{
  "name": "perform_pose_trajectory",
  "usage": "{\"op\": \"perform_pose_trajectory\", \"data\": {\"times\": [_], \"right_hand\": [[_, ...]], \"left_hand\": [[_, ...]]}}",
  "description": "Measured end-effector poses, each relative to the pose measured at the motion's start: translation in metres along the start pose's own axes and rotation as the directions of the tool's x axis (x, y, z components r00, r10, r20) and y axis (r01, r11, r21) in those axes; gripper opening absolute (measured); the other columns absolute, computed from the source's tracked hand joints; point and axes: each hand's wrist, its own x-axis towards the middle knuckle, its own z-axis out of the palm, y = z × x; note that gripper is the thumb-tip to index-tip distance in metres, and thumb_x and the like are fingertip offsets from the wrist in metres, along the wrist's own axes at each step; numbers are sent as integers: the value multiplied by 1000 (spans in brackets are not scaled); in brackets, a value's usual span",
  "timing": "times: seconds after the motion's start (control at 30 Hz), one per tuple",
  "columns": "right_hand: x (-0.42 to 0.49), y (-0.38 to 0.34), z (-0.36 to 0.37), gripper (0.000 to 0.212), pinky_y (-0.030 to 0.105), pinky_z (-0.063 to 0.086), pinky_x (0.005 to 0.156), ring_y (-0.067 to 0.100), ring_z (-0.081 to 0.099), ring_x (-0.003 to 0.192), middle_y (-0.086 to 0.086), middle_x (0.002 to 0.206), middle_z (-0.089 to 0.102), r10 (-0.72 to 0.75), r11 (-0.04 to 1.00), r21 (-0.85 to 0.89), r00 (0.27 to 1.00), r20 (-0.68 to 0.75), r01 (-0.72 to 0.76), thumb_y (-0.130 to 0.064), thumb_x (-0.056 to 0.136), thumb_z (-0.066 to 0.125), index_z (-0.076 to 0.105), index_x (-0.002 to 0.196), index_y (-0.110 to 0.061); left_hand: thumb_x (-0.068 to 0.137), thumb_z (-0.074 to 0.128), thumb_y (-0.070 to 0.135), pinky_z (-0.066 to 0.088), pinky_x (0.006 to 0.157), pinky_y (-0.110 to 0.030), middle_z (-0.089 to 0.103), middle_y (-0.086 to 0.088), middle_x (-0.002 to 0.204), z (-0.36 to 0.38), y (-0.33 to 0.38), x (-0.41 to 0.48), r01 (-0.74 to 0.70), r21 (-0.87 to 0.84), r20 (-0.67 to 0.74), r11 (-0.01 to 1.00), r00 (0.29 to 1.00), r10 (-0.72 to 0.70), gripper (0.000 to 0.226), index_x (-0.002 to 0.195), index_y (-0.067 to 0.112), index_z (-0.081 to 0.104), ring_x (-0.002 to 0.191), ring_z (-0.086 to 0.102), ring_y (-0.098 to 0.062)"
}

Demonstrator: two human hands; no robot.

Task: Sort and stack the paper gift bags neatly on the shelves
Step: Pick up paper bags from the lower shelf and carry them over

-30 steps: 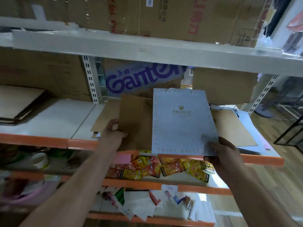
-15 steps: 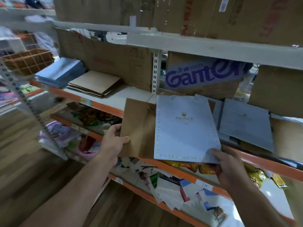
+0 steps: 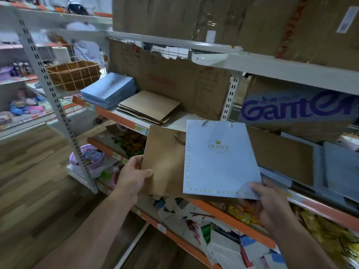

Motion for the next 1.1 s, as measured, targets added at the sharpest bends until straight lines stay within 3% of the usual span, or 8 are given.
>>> {"op": "perform_pose_trajectory", "data": {"times": [0.1, 0.3, 0.37, 0.53, 0.67, 0.77, 0.97, 1.1], "right_hand": [[7, 2, 54, 20, 41, 52, 64, 34, 65, 94, 14, 110, 70, 21, 1000, -22, 1000, 11, -20, -7, 103, 48, 63, 117, -8], [24, -1, 145, 20, 29, 52, 50, 22, 69, 71, 10, 97, 73, 24, 998, 62, 999, 47, -27, -2, 102, 45, 62, 113, -7], [32, -2, 168, 23, 28, 49, 46, 24, 64, 68, 14, 96, 70, 21, 998, 56, 997, 67, -25, -1, 103, 44, 59, 120, -2], [67, -6, 211, 19, 42, 52, 68, 36, 65, 96, 18, 110, 69, 15, 999, 37, 999, 35, -17, -3, 102, 46, 59, 114, -9], [107, -12, 239, 18, 36, 51, 55, 31, 65, 85, 16, 101, 69, -20, 999, 39, 1000, 20, 19, 0, 100, 47, 60, 110, -8], [146, -18, 260, 18, 35, 52, 60, 30, 67, 83, 12, 95, 73, -39, 997, 65, 999, 31, 37, -1, 100, 48, 63, 106, -10], [216, -31, 299, 20, 34, 56, 56, 32, 69, 86, 11, 94, 76, 33, 993, 112, 998, 55, -39, -3, 100, 47, 64, 111, -9], [248, -38, 313, 21, 30, 50, 53, 38, 64, 90, 20, 100, 72, 36, 995, 87, 998, 49, -40, 1, 98, 48, 64, 112, -4]], "left_hand": [[93, 65, 8, 50, 94, -57, 57, 8, 110, -38, 9, 36, 25, -7, 7, 1000, 1000, -25, 37, 103, 43, 58, 108, 54, -26], [94, 62, 4, 48, 56, -36, 54, 9, 108, -97, 30, 102, 83, -5, 14, 997, 996, -82, 42, 118, 38, 57, 98, 55, -23], [94, 62, 5, 47, 59, -35, 55, 8, 109, -112, 34, 123, 61, -6, 15, 998, 998, -61, 41, 120, 36, 58, 99, 55, -22], [92, 63, 1, 52, 78, -43, 62, 0, 110, -127, 44, 170, 55, -21, 9, 998, 998, -54, 39, 115, 32, 60, 99, 60, -25], [90, 65, -3, 54, 90, -50, 67, -2, 108, -126, 59, 214, 52, -23, 9, 998, 999, -52, 39, 105, 33, 62, 100, 64, -27], [88, 64, -5, 57, 81, -48, 69, -6, 105, -122, 72, 254, 50, -9, -17, 999, 999, -50, 41, 106, 32, 63, 96, 67, -32], [80, 68, -7, 56, 88, -56, 73, -7, 101, -109, 102, 326, 31, 29, -73, 999, 997, -29, 45, 94, 37, 68, 94, 70, -35], [86, 63, -10, 52, 59, -37, 68, -13, 96, -99, 118, 366, 39, 38, -61, 999, 997, -37, 40, 96, 28, 63, 82, 66, -34]]}}
